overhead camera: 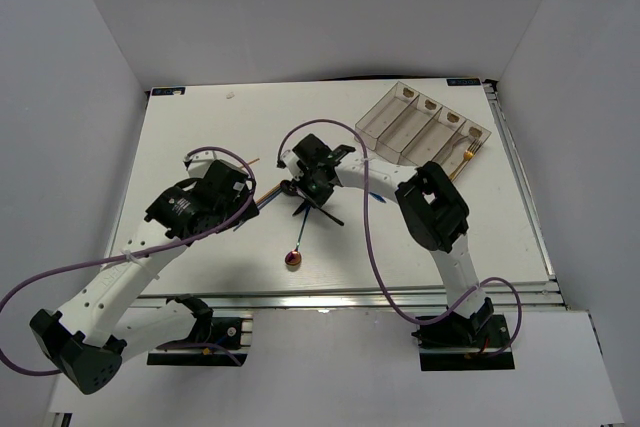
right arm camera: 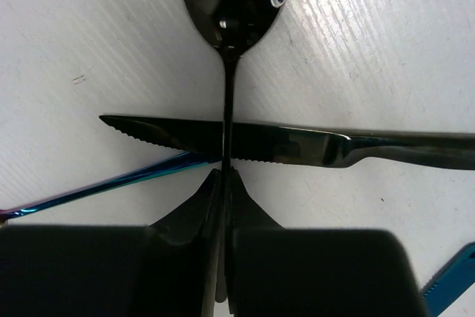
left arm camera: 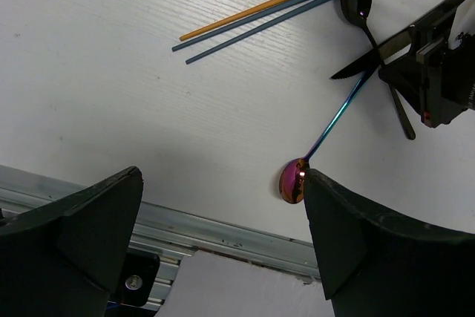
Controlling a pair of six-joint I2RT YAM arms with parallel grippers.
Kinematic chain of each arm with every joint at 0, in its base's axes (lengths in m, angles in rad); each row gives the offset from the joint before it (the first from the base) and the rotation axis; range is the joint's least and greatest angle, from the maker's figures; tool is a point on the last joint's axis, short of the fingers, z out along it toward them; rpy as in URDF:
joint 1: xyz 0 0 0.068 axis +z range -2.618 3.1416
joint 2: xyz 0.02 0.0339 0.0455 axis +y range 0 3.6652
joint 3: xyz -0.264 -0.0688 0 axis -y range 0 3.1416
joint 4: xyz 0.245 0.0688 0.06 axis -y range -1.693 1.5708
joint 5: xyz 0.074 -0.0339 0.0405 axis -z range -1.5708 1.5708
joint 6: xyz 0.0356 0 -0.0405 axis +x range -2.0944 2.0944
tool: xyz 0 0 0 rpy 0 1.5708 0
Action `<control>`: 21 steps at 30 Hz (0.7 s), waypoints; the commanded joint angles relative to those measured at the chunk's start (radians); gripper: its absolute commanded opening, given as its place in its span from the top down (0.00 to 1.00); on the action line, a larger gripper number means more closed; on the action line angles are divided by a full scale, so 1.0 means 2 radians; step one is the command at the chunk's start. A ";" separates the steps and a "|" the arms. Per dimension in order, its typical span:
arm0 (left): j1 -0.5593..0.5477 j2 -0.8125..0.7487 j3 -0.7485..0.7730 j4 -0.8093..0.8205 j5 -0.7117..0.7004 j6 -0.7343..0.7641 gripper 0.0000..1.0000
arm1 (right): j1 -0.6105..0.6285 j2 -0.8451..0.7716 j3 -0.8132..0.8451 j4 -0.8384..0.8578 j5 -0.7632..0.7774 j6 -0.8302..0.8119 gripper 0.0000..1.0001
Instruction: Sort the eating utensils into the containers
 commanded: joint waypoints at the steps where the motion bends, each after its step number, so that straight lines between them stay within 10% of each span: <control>1: 0.000 -0.008 -0.003 0.005 0.001 0.007 0.02 | 0.006 0.006 0.000 -0.017 -0.009 0.000 0.98; 9: 0.000 -0.008 -0.009 0.013 0.001 0.009 0.02 | -0.008 -0.106 -0.004 0.027 -0.052 0.070 1.00; 21: 0.000 -0.011 -0.020 0.025 0.002 0.003 0.02 | -0.242 -0.198 0.000 0.006 0.016 0.319 1.00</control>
